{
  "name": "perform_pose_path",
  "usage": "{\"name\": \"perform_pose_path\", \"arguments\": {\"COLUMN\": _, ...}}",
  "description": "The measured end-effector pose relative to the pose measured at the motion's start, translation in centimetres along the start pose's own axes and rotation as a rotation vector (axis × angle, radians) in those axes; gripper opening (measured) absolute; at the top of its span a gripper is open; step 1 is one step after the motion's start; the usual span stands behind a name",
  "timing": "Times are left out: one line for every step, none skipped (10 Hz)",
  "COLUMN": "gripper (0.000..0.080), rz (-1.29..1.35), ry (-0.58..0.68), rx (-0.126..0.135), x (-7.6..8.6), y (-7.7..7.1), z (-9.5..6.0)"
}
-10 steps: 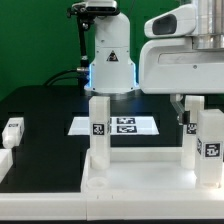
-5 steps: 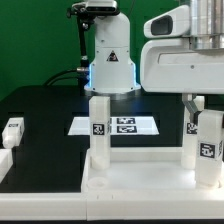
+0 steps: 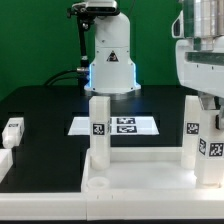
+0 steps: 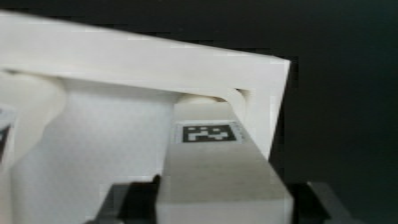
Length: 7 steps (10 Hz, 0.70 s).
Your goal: Assemble desk
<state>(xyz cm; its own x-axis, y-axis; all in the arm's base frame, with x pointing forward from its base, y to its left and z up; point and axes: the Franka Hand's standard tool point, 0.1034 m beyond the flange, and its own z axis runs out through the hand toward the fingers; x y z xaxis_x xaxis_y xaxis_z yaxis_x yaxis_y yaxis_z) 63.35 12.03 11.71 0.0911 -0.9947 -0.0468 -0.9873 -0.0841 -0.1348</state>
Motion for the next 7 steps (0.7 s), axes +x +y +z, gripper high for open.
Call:
{"name": "perform_pose_path", "arguments": {"gripper": 0.0285, "rz": 0.063, "ry": 0.000, "rx": 0.002, "x": 0.03, "y": -0.05, "z": 0.00}}
{"name": "perform_pose_path", "arguments": {"gripper": 0.0285, "rz": 0.108, "ry": -0.001, "rx": 0.004, "x": 0.03, "y": -0.08, "z": 0.01}}
{"name": "perform_pose_path", "arguments": {"gripper": 0.0285, "rz": 0.376, "ry": -0.022, "rx": 0.016, "x": 0.07, "y": -0.28, "z": 0.08}}
{"name": "perform_pose_path", "arguments": {"gripper": 0.0285, "rz": 0.512, "ry": -0.032, "rx": 0.038, "x": -0.10, "y": -0.49, "z": 0.18}}
{"name": "perform_pose_path", "arguments": {"gripper": 0.0285, "rz": 0.431, "ry": -0.032, "rx": 0.038, "x": -0.24, "y": -0.45, "z": 0.18}}
{"name": "perform_pose_path", "arguments": {"gripper": 0.0285, "rz": 0.376, "ry": -0.030, "rx": 0.031, "x": -0.26, "y": -0.40, "z": 0.19}}
{"name": "perform_pose_path", "arguments": {"gripper": 0.0445, "rz": 0.229, "ry": -0.033, "rx": 0.011, "x": -0.36, "y": -0.34, "z": 0.05}}
